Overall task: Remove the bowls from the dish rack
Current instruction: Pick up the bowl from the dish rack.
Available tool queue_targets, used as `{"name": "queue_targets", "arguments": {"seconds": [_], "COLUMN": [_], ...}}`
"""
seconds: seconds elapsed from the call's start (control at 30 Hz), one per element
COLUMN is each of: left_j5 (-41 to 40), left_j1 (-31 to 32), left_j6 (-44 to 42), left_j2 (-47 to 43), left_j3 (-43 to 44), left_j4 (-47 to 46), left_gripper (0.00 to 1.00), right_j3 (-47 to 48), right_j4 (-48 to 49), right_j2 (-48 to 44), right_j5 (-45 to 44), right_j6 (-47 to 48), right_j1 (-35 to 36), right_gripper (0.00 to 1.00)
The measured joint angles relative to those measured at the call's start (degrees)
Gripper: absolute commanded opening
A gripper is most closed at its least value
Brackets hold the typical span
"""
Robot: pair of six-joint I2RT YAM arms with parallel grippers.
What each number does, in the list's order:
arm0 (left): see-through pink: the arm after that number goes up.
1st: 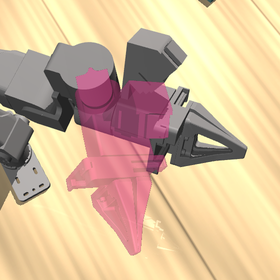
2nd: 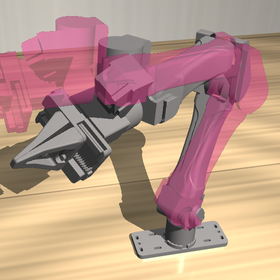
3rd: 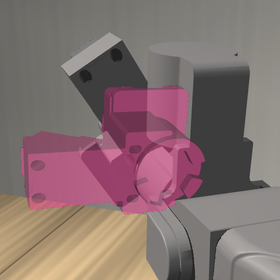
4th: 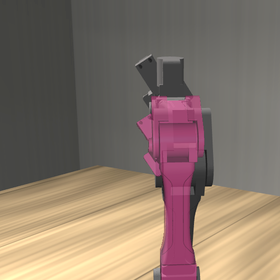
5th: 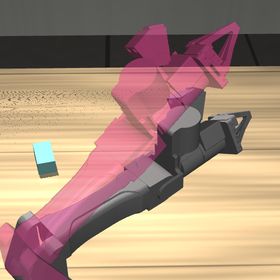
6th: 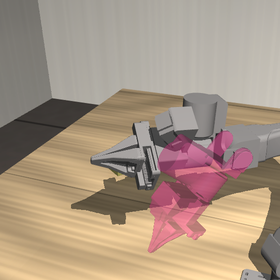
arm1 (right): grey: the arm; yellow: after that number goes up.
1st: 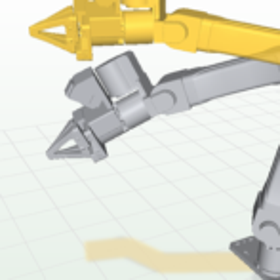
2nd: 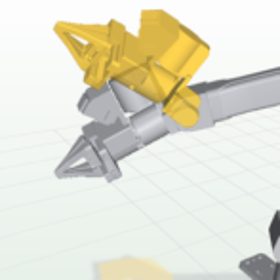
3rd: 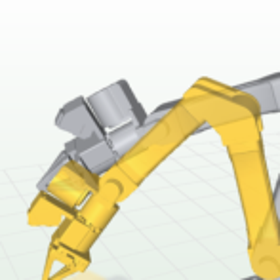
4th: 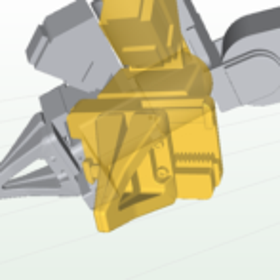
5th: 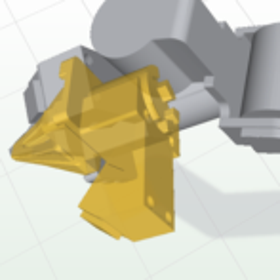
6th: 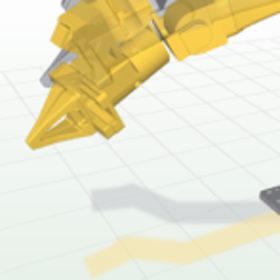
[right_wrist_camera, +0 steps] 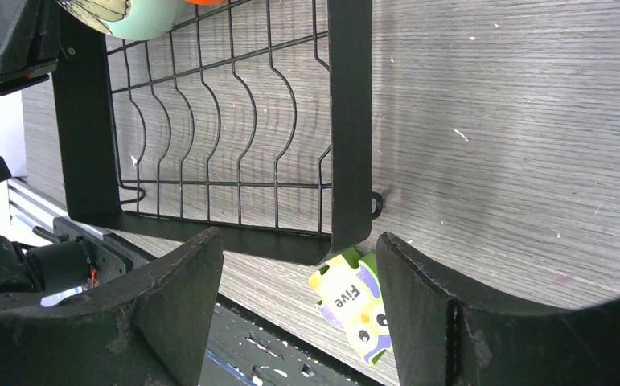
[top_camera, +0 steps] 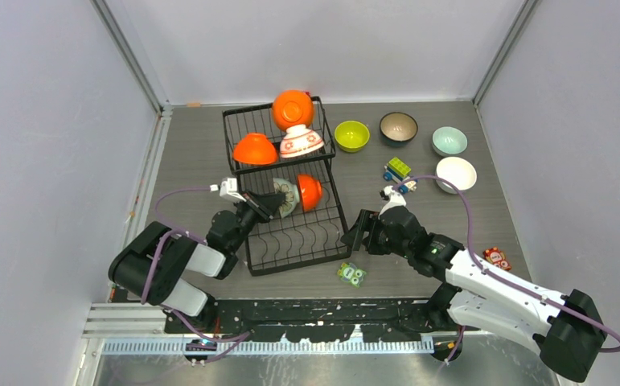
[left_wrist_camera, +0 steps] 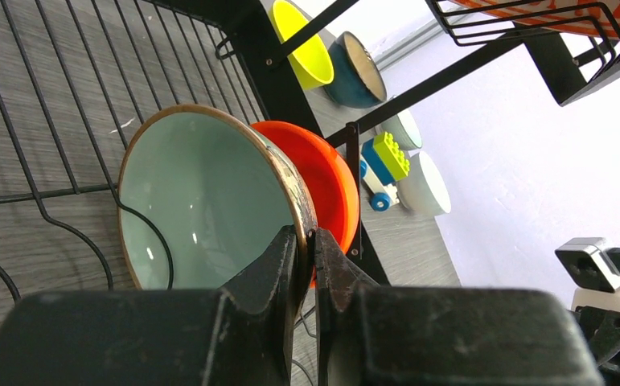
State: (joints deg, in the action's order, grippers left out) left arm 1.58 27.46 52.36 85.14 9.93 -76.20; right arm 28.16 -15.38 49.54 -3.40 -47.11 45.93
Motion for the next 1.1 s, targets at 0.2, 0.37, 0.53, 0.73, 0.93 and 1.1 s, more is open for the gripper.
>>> {"name": "queue_targets", "arguments": {"seconds": [0.2, 0.37, 0.53, 0.73, 0.93, 1.1], "left_j5": [0.0, 0.2, 1.2, 2.2, 1.9, 1.9], "left_j1": [-0.1, -0.1, -0.1, 0.0, -0.2, -0.2], "left_j6": [1.5, 2.6, 3.5, 4.7, 4.5, 4.5], "left_j2": [-0.3, -1.4, -2.7, -4.5, -6.1, -7.5], "left_j3": [0.0, 0.1, 0.1, 0.1, 0.2, 0.2], "left_j4": [0.4, 1.6, 2.4, 2.3, 2.2, 2.3], "left_gripper": [0.0, 0.0, 0.0, 0.0, 0.0, 0.0], "right_j3": [-0.1, -0.2, -0.2, -0.2, -0.2, -0.2], "right_j4": [0.1, 0.1, 0.3, 0.4, 0.4, 0.4], "right_j2": [0.0, 0.0, 0.0, 0.0, 0.0, 0.0], "right_j5": [0.0, 0.0, 0.0, 0.0, 0.0, 0.0], "right_j6": [0.0, 0.0, 0.0, 0.0, 0.0, 0.0], "right_j1": [0.0, 0.0, 0.0, 0.0, 0.0, 0.0], "right_gripper": [0.74, 0.74, 0.74, 0.74, 0.74, 0.74]}}
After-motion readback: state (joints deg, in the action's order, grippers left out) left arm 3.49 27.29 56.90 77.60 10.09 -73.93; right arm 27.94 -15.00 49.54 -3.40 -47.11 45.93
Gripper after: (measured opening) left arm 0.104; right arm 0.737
